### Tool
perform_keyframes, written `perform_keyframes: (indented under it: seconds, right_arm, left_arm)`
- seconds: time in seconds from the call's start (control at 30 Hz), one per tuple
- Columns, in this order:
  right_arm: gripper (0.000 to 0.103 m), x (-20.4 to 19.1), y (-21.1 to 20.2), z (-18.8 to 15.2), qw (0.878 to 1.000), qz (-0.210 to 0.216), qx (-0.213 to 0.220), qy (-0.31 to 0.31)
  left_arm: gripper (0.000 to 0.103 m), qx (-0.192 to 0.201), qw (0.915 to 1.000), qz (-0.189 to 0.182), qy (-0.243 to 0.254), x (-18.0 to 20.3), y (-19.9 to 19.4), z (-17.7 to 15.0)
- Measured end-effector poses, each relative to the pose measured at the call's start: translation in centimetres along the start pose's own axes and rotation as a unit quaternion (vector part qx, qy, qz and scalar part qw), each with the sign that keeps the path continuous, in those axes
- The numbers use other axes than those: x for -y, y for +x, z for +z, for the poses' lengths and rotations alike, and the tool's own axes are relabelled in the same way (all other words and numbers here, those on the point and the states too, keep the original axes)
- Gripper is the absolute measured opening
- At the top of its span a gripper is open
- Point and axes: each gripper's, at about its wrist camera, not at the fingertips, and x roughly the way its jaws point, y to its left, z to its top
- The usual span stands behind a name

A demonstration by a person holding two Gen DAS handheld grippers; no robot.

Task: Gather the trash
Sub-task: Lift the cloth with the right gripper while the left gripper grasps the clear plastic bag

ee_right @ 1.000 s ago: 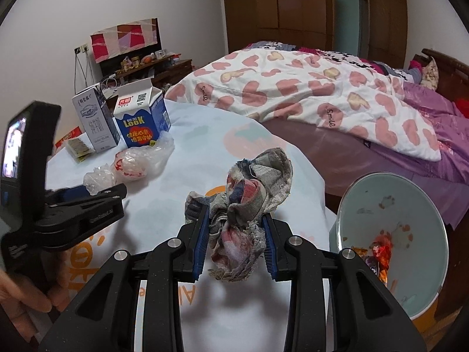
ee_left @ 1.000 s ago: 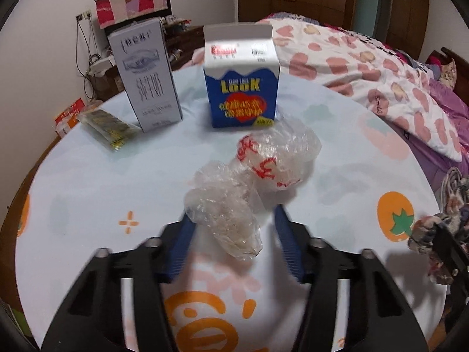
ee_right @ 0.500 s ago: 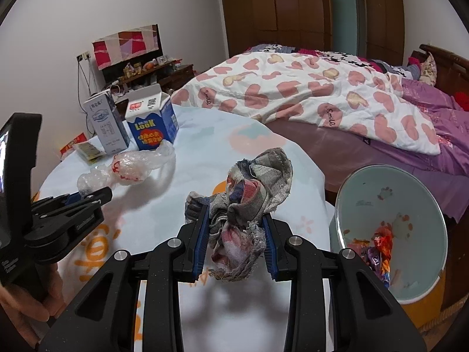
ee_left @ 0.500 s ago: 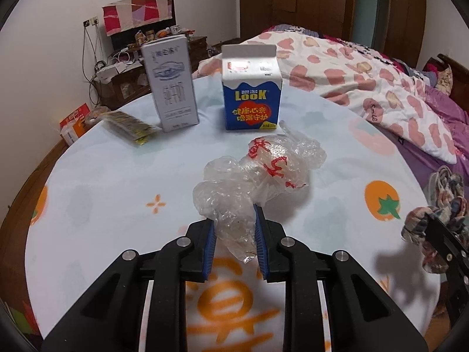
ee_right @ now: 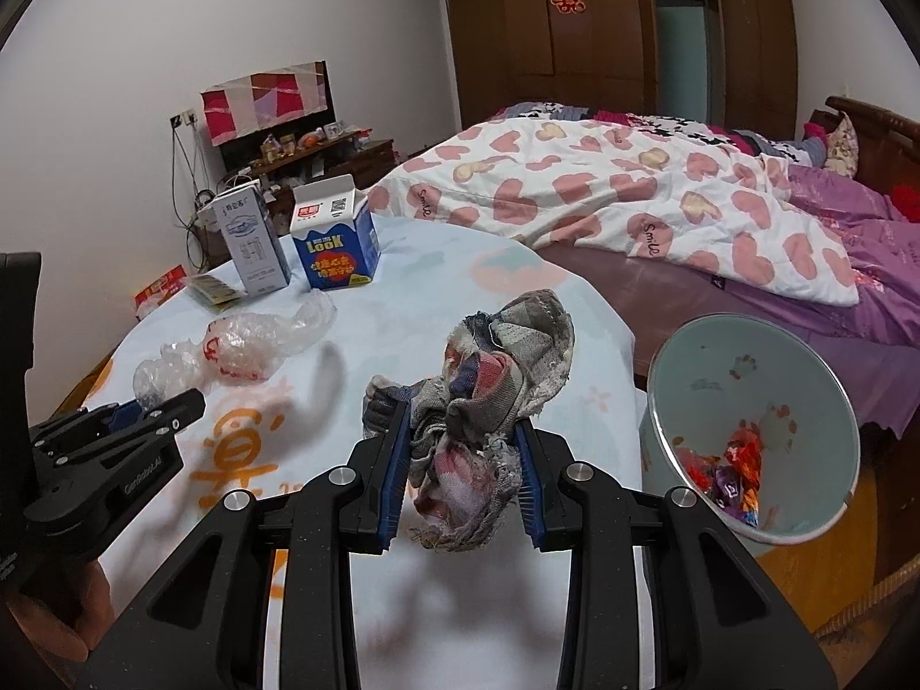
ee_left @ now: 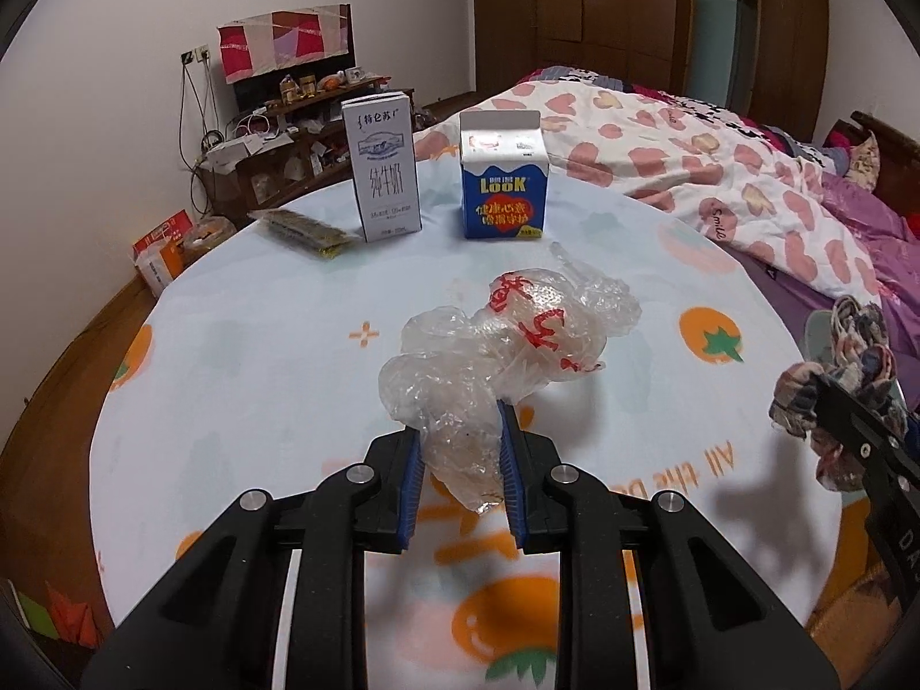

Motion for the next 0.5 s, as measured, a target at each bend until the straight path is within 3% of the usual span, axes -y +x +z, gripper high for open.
perform_keyframes:
  seconds: [0.5]
  right_arm:
    - [0.033,0.2,-3.6,-2.0,1.0,0.008,0.013,-0.001]
  left_arm:
    - [0.024,0.018,0.9998,0.001,0.004,0.6,-4.1,-2.5]
